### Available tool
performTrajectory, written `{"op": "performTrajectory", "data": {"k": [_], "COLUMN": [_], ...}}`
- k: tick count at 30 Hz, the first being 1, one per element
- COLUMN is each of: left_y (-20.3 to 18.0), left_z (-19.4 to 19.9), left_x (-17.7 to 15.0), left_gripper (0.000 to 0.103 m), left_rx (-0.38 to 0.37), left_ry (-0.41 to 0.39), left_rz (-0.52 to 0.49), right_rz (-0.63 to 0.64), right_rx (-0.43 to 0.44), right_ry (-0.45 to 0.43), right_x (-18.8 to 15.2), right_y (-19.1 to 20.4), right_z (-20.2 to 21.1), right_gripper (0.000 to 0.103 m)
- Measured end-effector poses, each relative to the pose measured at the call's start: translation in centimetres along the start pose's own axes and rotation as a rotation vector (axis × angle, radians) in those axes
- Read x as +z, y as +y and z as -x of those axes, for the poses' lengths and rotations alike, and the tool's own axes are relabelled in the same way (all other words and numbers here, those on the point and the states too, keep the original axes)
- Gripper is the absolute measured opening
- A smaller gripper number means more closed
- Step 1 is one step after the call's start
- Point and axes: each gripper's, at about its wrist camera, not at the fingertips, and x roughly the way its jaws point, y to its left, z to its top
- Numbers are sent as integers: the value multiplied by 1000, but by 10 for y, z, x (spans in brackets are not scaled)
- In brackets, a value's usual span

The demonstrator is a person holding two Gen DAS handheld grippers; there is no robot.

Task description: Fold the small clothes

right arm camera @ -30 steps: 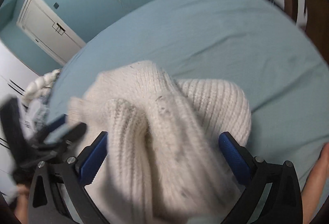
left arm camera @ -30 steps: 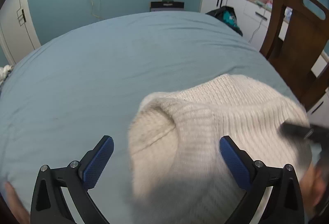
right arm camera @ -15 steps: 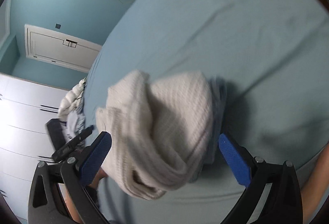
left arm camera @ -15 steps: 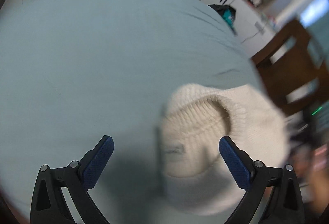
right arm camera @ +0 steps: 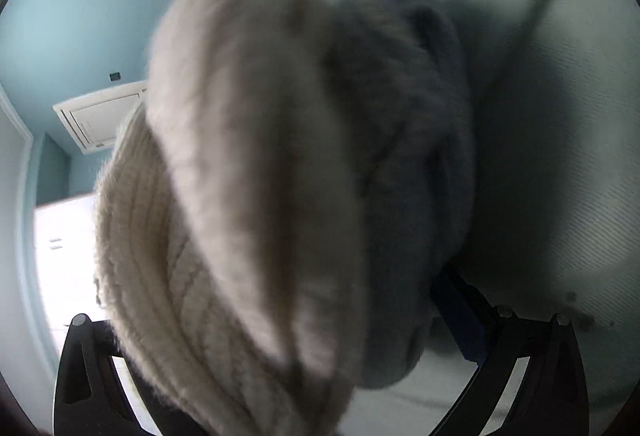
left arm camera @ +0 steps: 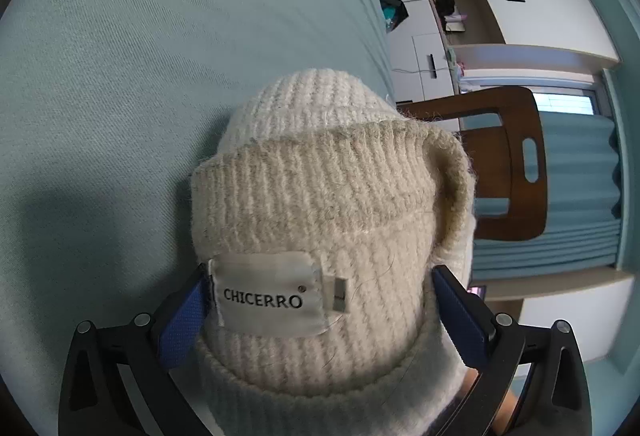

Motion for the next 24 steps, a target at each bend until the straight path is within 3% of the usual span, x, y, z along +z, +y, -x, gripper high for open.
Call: {"op": "performTrajectory", "data": {"k": [4, 8, 13, 19, 24], "left_y": [-16, -30, -37, -16, 9], "left_z": [9, 38, 89, 111, 110], "left_x": [1, 10, 40, 83, 87], "left_gripper": [98, 98, 98, 98, 102], "left_rx": [-43, -65, 15, 169, 121], "left_ry": [-26, -82, -199, -253, -224], "left_rz": [-59, -67, -95, -21, 42], "right_rz": [85, 173, 283, 219, 183], "right_rx": [-58, -21, -34, -31, -20], "right_ry": [-44, -89, -116, -103, -109], "right_x": [-12, -7, 19, 39, 44], "right_y": [33, 86, 146, 139, 118], "right_z": [13, 23, 3, -46, -50], "right_gripper": [101, 97, 94, 94, 99]}}
